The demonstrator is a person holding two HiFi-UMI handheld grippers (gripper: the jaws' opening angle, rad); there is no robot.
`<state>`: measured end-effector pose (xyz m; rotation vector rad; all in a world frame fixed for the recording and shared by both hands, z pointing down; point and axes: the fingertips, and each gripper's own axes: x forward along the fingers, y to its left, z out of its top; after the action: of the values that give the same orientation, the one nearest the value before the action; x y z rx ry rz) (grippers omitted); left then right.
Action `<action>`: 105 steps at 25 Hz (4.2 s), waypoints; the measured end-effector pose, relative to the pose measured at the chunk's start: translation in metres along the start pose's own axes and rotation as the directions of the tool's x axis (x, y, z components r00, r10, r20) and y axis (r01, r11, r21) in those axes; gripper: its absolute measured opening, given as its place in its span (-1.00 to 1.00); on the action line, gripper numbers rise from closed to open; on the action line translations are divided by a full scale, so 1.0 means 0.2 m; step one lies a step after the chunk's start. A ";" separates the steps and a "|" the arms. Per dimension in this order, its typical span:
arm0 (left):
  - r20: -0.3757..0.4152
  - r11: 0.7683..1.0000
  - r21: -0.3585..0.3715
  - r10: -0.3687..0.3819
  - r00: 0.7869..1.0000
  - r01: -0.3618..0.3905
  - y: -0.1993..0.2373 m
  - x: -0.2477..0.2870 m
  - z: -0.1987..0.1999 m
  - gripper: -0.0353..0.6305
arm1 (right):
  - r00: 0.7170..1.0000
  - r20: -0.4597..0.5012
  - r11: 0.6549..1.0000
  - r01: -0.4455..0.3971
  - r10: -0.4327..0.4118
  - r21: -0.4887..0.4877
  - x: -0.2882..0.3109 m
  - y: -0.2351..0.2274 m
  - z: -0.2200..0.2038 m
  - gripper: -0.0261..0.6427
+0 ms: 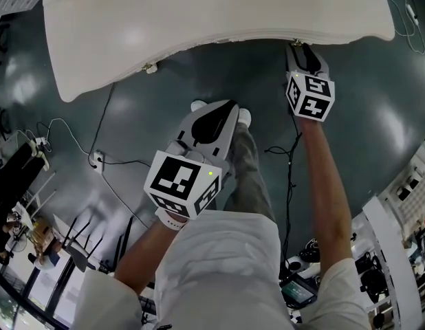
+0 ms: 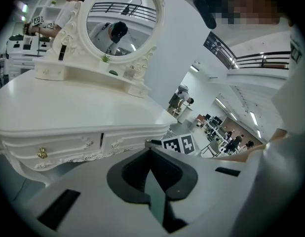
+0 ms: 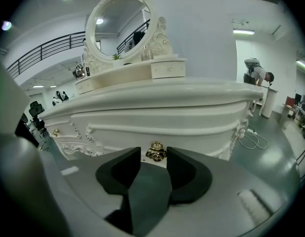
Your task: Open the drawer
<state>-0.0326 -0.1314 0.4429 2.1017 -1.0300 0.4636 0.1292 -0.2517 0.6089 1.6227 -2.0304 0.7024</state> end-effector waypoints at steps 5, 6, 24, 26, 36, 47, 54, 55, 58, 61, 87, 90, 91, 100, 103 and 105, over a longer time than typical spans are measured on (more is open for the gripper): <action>0.000 1.000 -0.002 0.000 1.000 0.000 0.00 -0.01 -0.01 -0.87 | 1.000 -0.018 1.000 0.007 -0.007 0.009 0.03 -0.02 -0.02 -0.44; -0.001 1.000 -0.002 0.001 1.000 -0.001 0.00 -0.01 -0.02 -0.87 | 1.000 -0.023 1.000 0.012 -0.012 0.014 0.04 -0.02 -0.03 -0.44; 0.010 1.000 -0.009 0.014 1.000 -0.014 -0.01 -0.08 -0.08 -0.87 | 0.998 -0.048 0.999 0.037 -0.036 0.019 -0.02 -0.07 -0.10 -0.51; 0.012 1.000 -0.009 0.015 1.000 -0.015 0.00 -0.09 -0.09 -0.87 | 0.998 -0.048 0.999 0.035 -0.034 0.019 -0.03 -0.05 -0.11 -0.51; 0.014 1.000 -0.004 0.009 1.000 -0.009 -0.04 -0.11 -0.12 -0.87 | 0.998 -0.054 0.999 0.024 -0.023 0.022 -0.10 -0.03 -0.18 -0.51; 0.014 1.000 0.002 0.002 1.000 -0.002 -0.14 -0.11 -0.19 -0.87 | 0.998 -0.056 1.000 0.014 -0.013 0.021 -0.21 -0.04 -0.27 -0.51; 0.014 1.000 0.012 -0.003 1.000 0.003 -0.20 -0.11 -0.21 -0.87 | 0.998 -0.064 0.999 0.011 -0.009 0.032 -0.29 -0.04 -0.33 -0.51; 0.015 1.000 0.013 -0.003 1.000 0.003 -0.20 -0.11 -0.21 -0.87 | 0.998 -0.064 0.999 0.010 -0.008 0.033 -0.30 -0.04 -0.34 -0.51; 0.016 1.000 0.013 -0.005 1.000 0.005 -0.22 -0.11 -0.22 -0.87 | 0.998 -0.066 0.999 0.007 -0.005 0.035 -0.33 -0.04 -0.37 -0.51; 0.015 1.000 0.013 -0.009 1.000 0.009 -0.24 -0.10 -0.23 -0.87 | 0.998 -0.068 0.999 0.004 -0.002 0.035 -0.36 -0.03 -0.39 -0.51; -0.002 0.999 0.023 -0.029 1.000 0.029 -0.31 -0.04 -0.26 -0.87 | 0.996 -0.094 0.998 0.008 -0.002 0.065 -0.56 -0.03 -0.56 -0.51; -0.003 0.999 0.024 -0.030 1.000 0.030 -0.32 -0.05 -0.26 -0.87 | 0.995 -0.095 0.998 0.006 0.000 0.059 -0.57 -0.02 -0.57 -0.51; -0.004 0.999 0.024 -0.030 1.000 0.030 -0.32 -0.04 -0.26 -0.87 | 0.995 -0.096 0.998 0.005 0.001 0.058 -0.58 -0.02 -0.57 -0.51; -0.007 0.999 0.023 -0.035 0.999 0.035 -0.33 -0.03 -0.26 -0.87 | 0.994 -0.106 0.998 0.005 0.001 0.060 -0.64 -0.03 -0.61 -0.51; -0.007 0.999 0.024 -0.035 0.999 0.035 -0.33 -0.04 -0.27 -0.87 | 0.994 -0.111 0.998 0.007 0.000 0.062 -0.67 -0.03 -0.63 -0.51; -0.008 0.999 0.024 -0.035 0.999 0.035 -0.33 -0.04 -0.27 -0.87 | 0.994 -0.113 0.998 0.005 0.001 0.059 -0.68 -0.03 -0.64 -0.51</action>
<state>0.0150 -0.0604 0.4430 2.1347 -0.9864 0.4685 0.1679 -0.0701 0.6236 1.5798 -1.9444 0.8418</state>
